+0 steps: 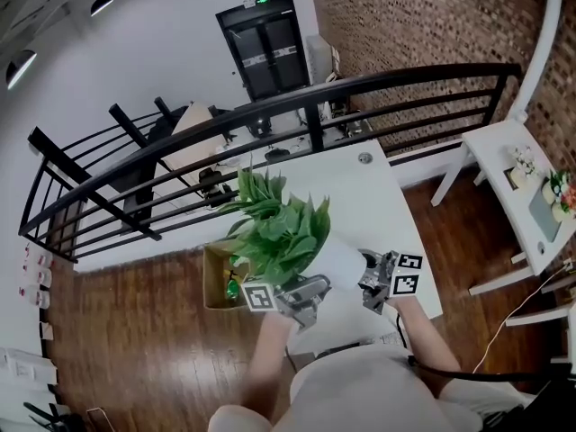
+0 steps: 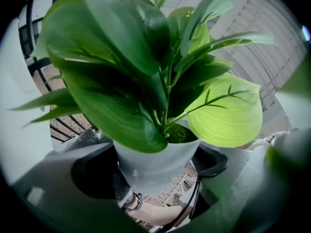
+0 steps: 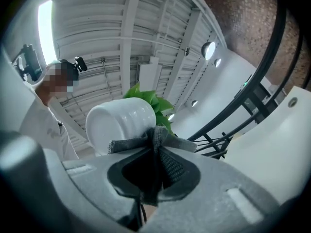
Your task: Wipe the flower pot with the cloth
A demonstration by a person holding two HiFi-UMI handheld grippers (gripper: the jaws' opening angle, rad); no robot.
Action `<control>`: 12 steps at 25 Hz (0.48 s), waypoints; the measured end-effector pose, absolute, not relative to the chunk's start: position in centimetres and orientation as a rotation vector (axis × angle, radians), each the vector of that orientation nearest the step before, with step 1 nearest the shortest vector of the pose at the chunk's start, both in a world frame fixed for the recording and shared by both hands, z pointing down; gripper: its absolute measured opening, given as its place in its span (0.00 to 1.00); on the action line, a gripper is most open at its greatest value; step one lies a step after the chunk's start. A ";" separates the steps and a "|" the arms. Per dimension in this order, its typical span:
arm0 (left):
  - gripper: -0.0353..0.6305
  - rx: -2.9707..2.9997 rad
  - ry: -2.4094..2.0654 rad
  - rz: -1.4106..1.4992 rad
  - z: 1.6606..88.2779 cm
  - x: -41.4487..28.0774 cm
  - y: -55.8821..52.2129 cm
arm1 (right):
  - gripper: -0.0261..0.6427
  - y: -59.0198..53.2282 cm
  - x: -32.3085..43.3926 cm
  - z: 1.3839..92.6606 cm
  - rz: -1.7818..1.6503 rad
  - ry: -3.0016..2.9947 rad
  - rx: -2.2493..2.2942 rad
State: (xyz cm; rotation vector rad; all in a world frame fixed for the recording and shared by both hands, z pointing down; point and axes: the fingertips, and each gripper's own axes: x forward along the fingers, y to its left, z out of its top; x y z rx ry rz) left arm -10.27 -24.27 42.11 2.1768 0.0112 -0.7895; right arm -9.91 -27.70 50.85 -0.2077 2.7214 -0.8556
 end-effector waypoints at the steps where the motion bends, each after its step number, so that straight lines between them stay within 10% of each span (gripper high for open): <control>1: 0.82 2.182 0.004 -0.786 42.2 -10.3 -24.4 | 0.06 -27.7 -10.1 51.0 -0.858 2.729 -0.208; 12: 0.82 2.183 -0.103 -0.789 42.9 -10.2 -26.5 | 0.06 -26.9 -10.8 51.5 -0.869 2.758 -0.271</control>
